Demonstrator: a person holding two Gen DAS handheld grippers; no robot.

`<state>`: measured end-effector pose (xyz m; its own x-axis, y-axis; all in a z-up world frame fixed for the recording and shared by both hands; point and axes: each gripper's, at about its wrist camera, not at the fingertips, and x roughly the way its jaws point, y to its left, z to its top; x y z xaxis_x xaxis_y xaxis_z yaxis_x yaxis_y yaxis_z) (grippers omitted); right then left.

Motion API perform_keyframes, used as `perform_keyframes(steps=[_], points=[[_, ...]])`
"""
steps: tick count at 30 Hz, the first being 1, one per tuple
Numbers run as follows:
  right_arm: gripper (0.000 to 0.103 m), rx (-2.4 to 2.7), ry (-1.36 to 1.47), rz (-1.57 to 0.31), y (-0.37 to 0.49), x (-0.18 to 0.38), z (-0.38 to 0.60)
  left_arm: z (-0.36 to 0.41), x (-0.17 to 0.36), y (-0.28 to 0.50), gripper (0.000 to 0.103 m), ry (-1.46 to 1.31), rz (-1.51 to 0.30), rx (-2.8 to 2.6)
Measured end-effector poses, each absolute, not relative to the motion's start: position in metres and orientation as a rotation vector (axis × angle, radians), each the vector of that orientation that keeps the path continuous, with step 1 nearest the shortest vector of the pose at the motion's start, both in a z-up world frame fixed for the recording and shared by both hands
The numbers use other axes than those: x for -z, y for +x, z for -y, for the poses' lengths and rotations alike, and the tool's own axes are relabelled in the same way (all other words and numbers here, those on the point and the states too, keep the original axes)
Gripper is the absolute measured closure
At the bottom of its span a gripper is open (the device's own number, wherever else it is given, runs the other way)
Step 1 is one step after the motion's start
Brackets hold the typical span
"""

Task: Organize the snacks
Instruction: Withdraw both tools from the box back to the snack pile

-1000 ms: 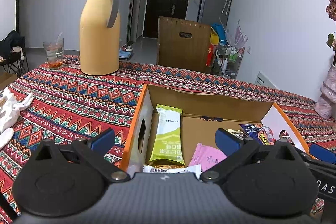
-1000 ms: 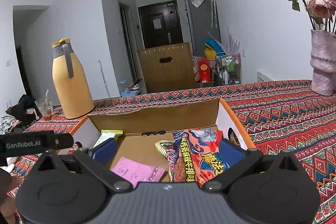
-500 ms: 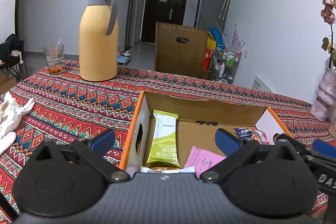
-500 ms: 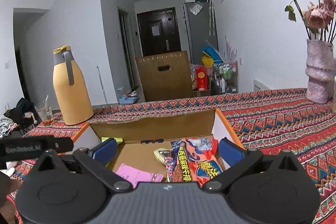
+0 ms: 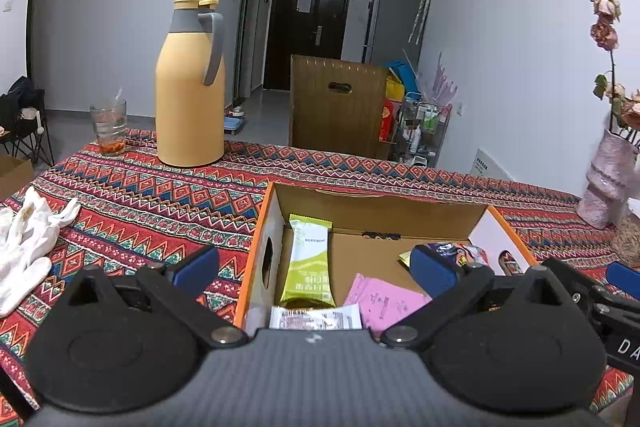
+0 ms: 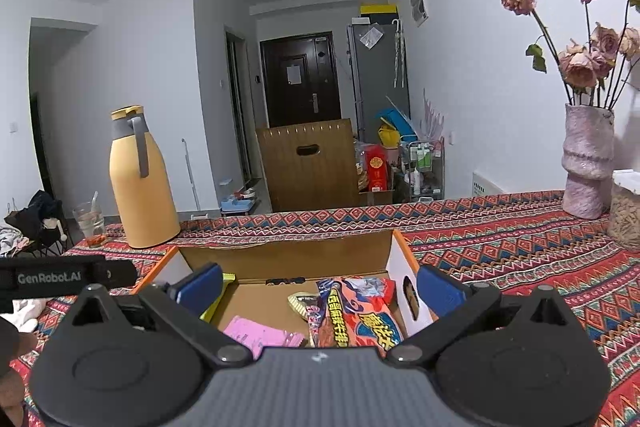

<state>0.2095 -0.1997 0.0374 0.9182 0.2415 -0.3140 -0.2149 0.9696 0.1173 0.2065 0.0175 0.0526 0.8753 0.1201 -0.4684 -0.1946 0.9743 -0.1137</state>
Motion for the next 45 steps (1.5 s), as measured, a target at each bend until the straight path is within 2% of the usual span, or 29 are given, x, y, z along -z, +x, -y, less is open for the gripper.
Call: perform_keyframes(steps=[10, 24, 34, 45], points=[[0.0, -0.236, 0.071, -0.344, 0.168, -0.031, 0.209, -0.016, -0.045, 0.171, 0.0, -0.122, -0.487, -0.148], [0.0, -0.272, 0.076, -0.378, 0.127, 0.002, 0.216, -0.023, -0.008, 0.134, 0.0, -0.089, -0.557, -0.109], [0.0, -0.227, 0.093, -0.438, 0.113, 0.032, 0.239, -0.027, 0.028, 0.132, 0.0, -0.056, -0.6, -0.13], [0.0, -0.2, 0.11, -0.455, 0.111, 0.046, 0.253, -0.026, 0.04, 0.132, 0.0, -0.069, -0.595, -0.111]])
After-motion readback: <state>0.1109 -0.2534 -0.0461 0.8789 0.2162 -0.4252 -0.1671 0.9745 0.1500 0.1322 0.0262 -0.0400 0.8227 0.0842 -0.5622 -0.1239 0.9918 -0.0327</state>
